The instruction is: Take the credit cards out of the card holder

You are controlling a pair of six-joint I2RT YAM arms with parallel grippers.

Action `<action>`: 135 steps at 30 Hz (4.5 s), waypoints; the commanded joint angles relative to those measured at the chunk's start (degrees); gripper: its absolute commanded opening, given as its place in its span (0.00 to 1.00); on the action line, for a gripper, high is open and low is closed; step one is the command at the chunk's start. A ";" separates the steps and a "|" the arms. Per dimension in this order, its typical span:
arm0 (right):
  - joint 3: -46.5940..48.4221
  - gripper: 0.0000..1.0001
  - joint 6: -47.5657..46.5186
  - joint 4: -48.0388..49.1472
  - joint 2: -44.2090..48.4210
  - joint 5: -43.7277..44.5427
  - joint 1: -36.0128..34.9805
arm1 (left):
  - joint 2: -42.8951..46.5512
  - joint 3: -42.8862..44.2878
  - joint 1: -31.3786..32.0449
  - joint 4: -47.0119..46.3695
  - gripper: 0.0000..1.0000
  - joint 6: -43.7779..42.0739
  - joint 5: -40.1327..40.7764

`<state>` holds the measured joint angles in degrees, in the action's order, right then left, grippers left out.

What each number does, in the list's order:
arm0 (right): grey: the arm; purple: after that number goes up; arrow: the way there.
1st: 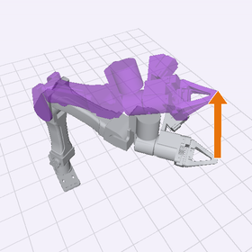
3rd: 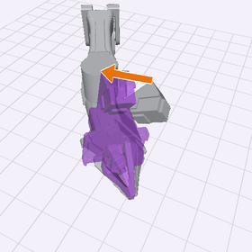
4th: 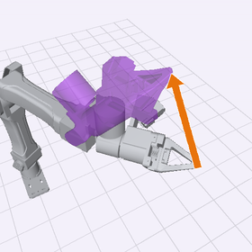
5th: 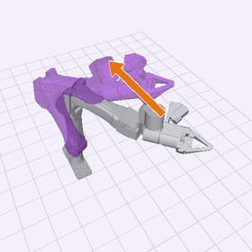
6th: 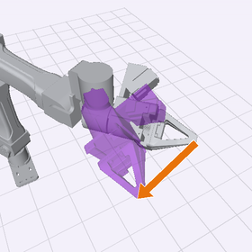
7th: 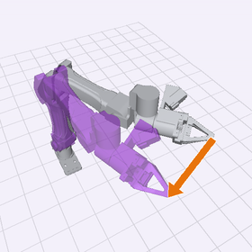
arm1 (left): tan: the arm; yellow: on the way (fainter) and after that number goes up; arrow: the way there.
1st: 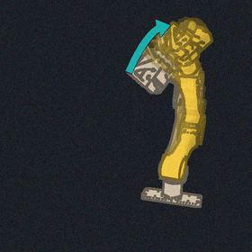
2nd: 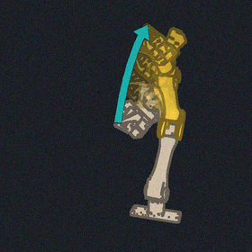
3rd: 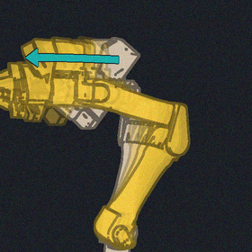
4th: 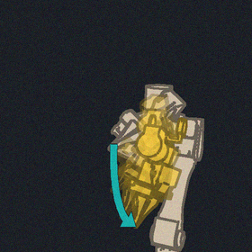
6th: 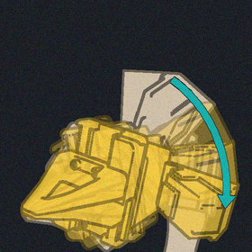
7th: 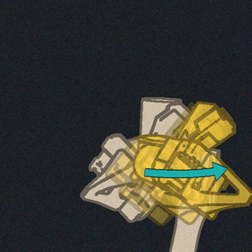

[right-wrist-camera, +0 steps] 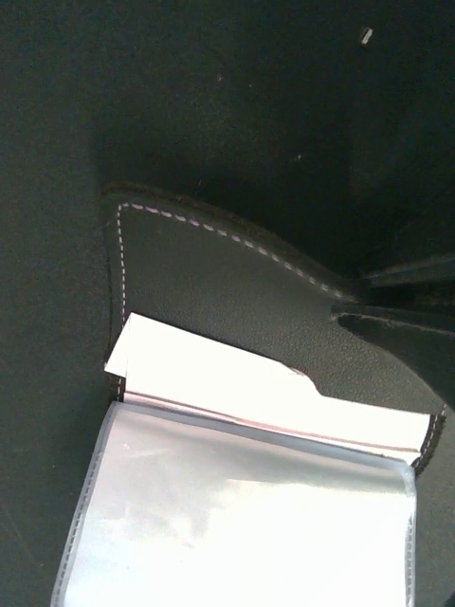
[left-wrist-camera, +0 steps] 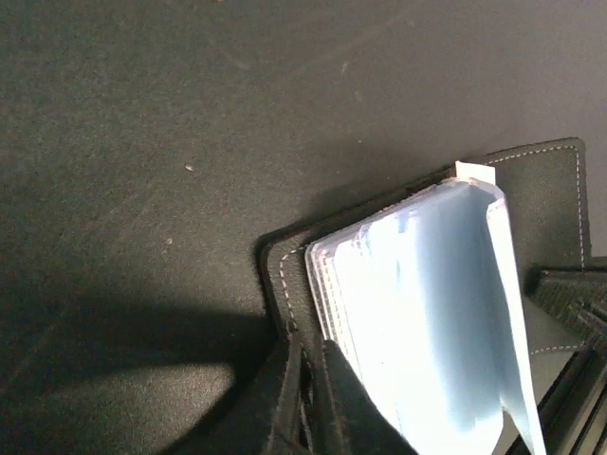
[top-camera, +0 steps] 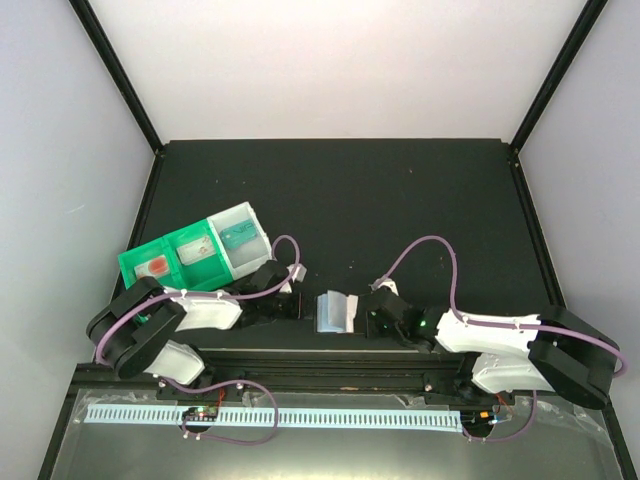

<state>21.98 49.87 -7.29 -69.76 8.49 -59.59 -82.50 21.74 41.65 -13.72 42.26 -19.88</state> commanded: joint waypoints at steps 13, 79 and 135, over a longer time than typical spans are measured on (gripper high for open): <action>10.58 0.59 -4.71 -13.34 10.28 -1.84 0.06 | 13.56 -3.90 0.62 0.88 0.02 1.47 -6.82; 9.82 0.75 -2.34 -16.07 7.41 1.96 -0.52 | 23.19 -2.85 0.63 12.43 0.02 -2.23 -4.86; 5.65 0.58 -0.71 8.32 -10.45 -10.21 -1.49 | 22.51 -0.93 0.63 18.50 0.01 -3.70 -5.68</action>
<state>29.89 48.29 2.52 -82.04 -5.48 -60.77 -59.77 18.55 42.09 4.49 38.98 -25.71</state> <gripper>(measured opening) 0.581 0.038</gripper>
